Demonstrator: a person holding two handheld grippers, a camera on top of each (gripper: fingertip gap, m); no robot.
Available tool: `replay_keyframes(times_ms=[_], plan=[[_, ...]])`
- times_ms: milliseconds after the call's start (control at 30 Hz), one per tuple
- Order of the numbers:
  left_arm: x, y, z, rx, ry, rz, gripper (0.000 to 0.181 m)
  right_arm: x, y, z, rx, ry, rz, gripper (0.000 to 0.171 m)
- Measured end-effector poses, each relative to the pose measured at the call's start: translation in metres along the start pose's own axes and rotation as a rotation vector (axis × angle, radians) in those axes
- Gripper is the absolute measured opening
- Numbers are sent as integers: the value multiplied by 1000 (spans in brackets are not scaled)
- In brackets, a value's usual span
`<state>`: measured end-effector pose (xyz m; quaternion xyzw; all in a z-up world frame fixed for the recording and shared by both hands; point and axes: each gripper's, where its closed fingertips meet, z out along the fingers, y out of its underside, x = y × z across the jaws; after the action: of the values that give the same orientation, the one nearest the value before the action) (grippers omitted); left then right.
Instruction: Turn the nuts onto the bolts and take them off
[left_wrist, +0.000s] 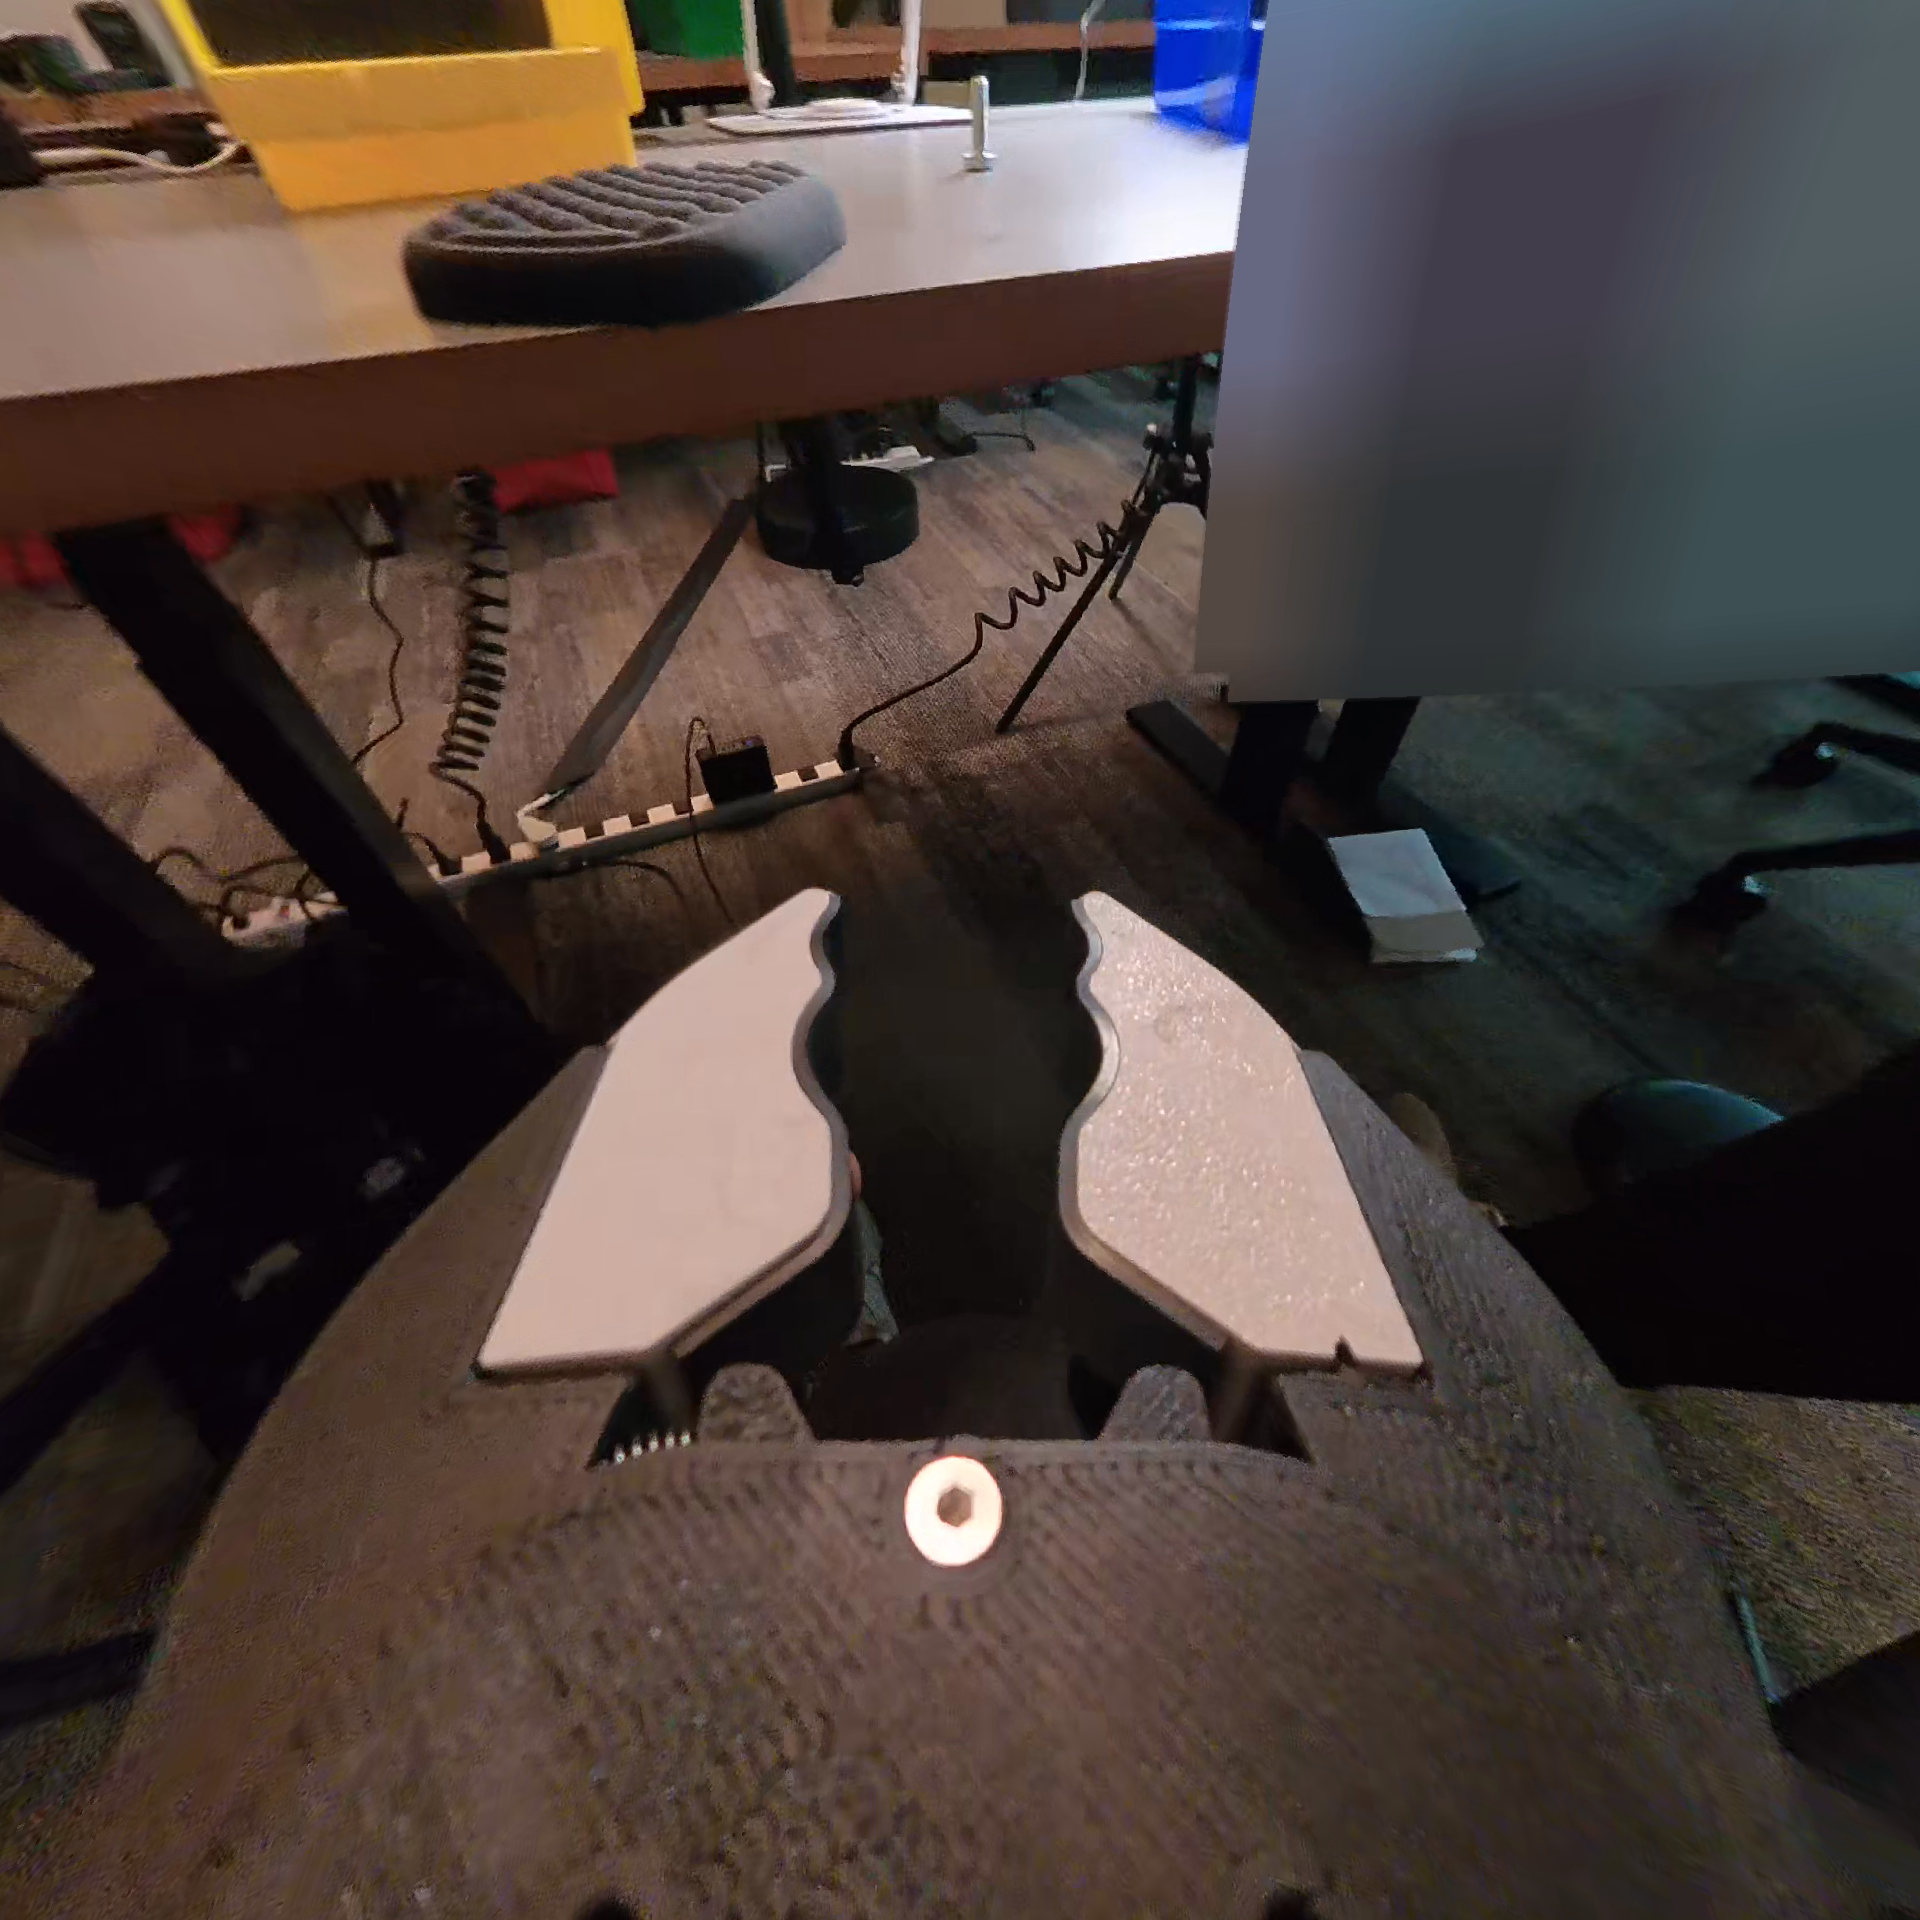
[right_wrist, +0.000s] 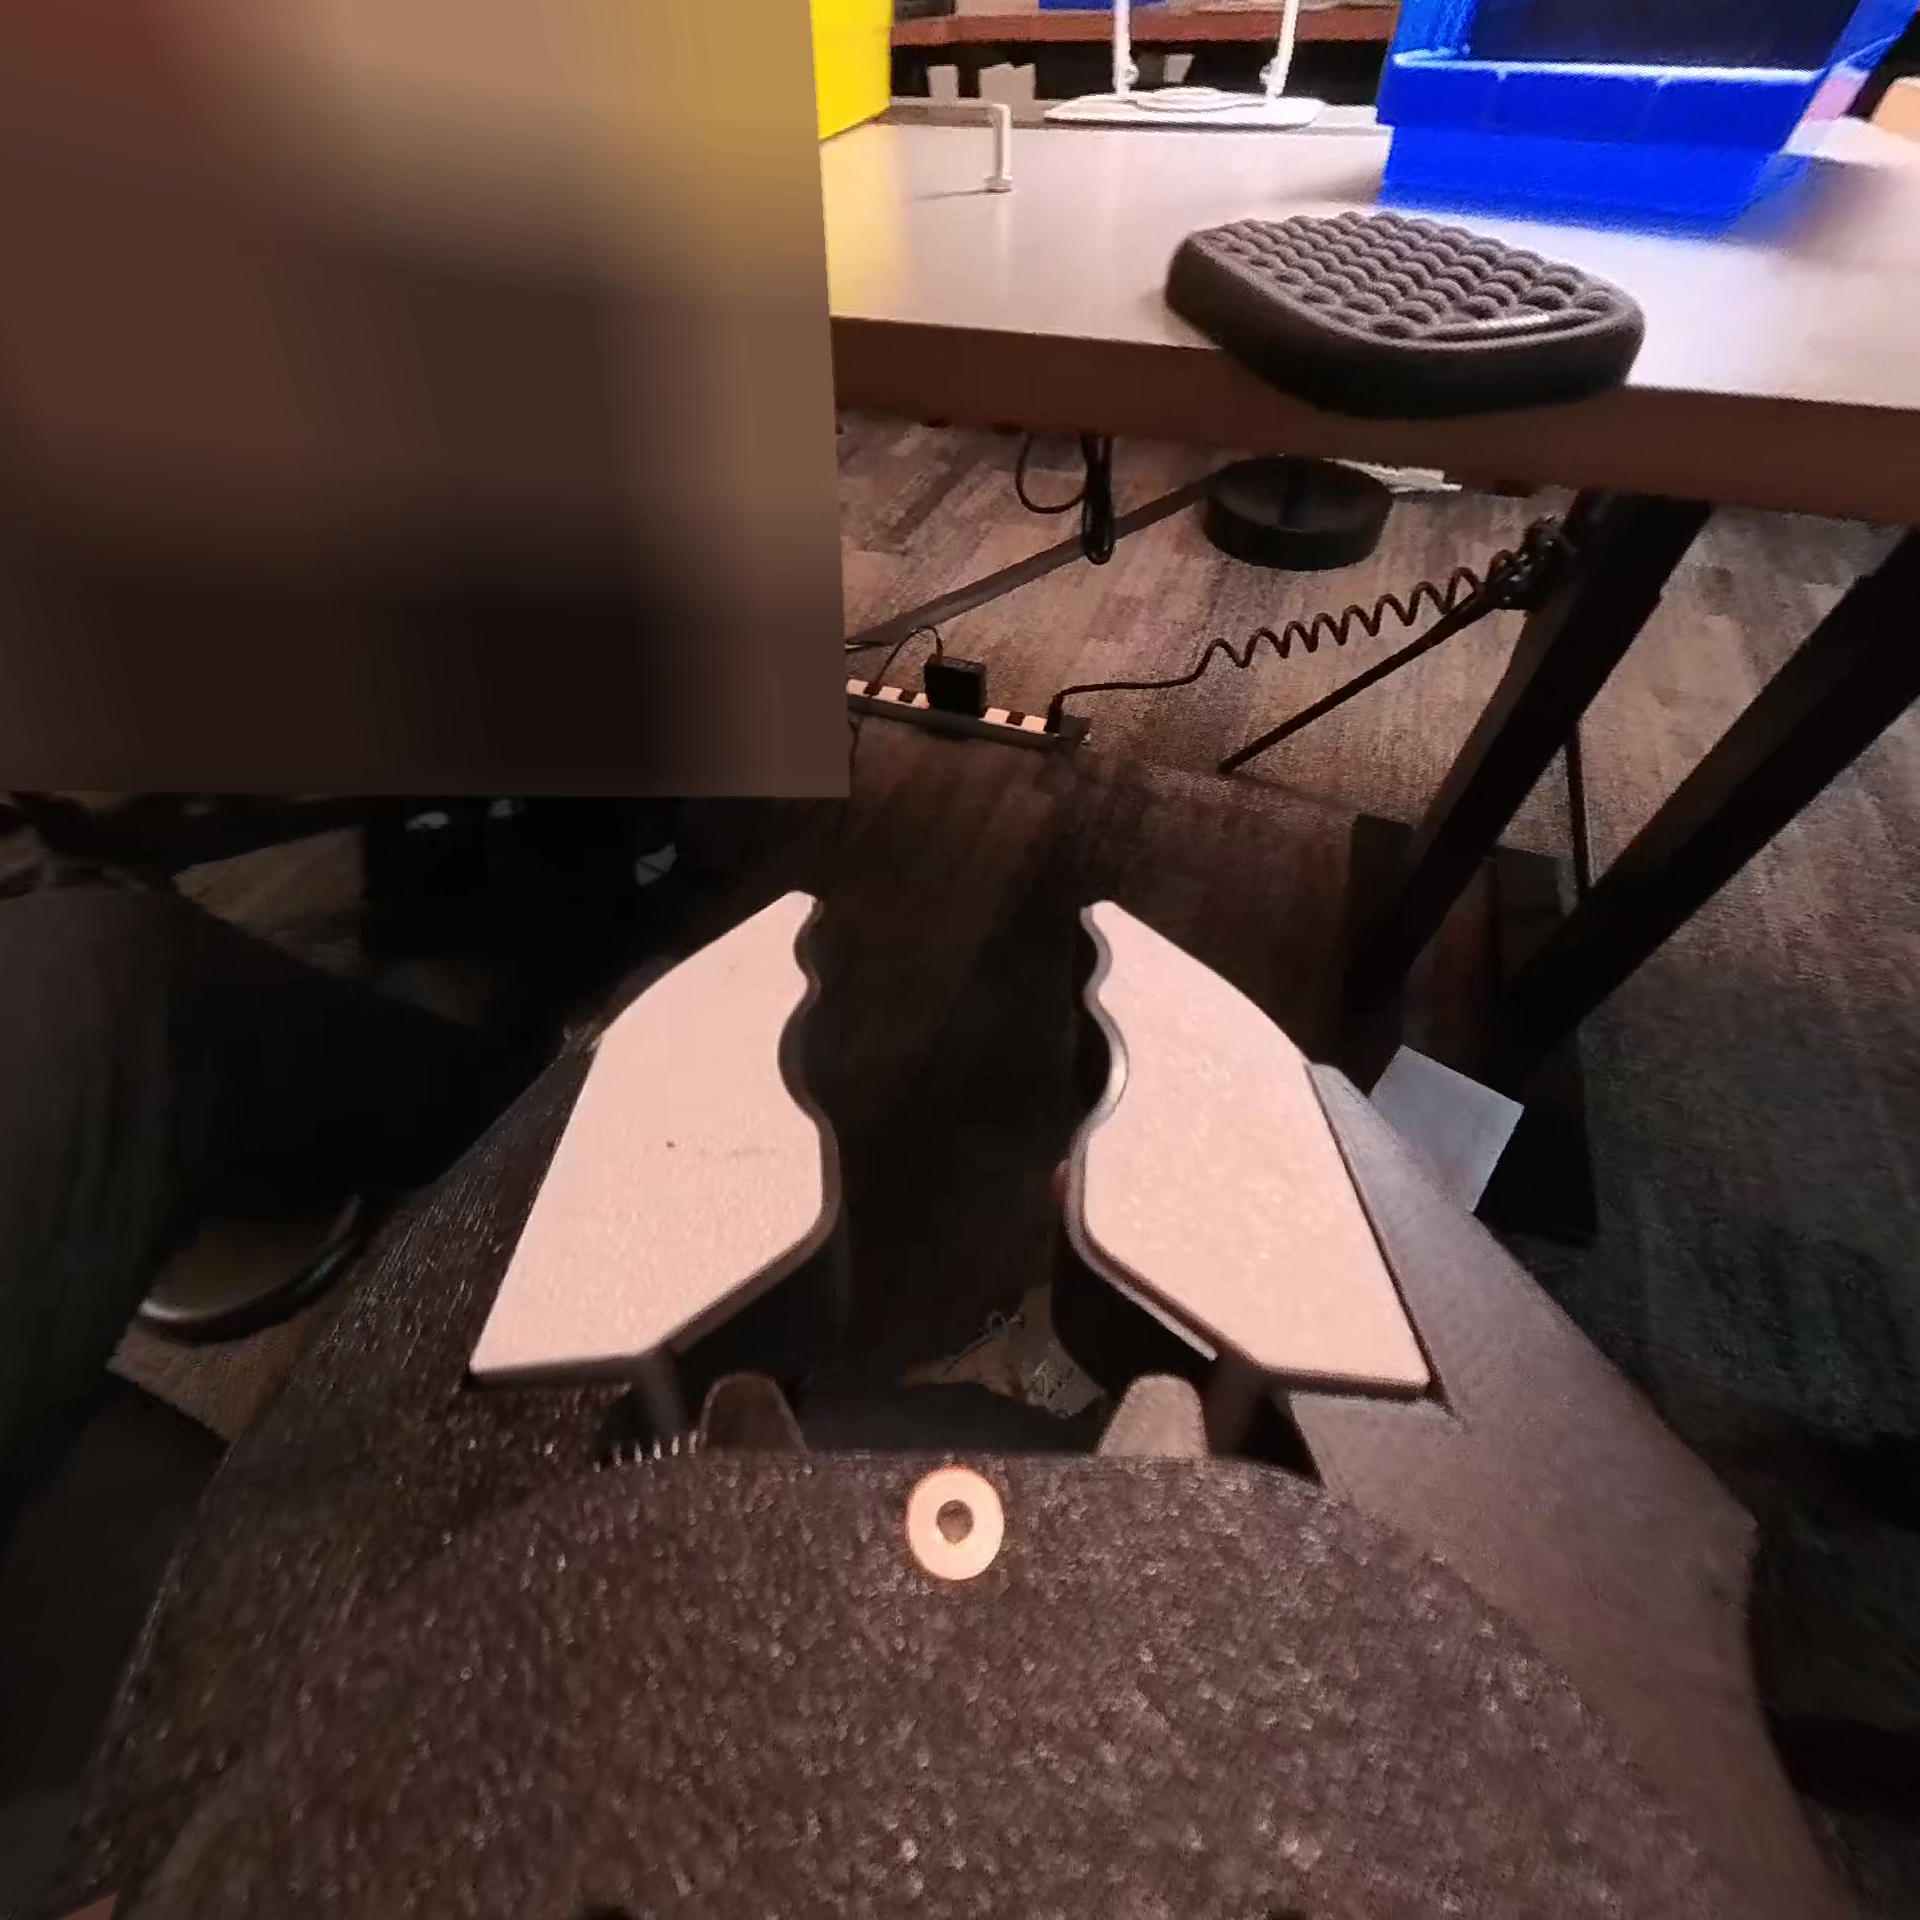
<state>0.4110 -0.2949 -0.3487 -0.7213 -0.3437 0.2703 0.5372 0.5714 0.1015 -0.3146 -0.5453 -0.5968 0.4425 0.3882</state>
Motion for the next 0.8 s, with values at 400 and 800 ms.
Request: replay_keyframes(times_ms=[400,800], plan=[[66,-2,-172,115,-130,-100,43,-54,17,-78,38,-142,-85,46],[97,3,-240,123,-191,-71,46,-32,53,-87,-158,-20,-123,74]])
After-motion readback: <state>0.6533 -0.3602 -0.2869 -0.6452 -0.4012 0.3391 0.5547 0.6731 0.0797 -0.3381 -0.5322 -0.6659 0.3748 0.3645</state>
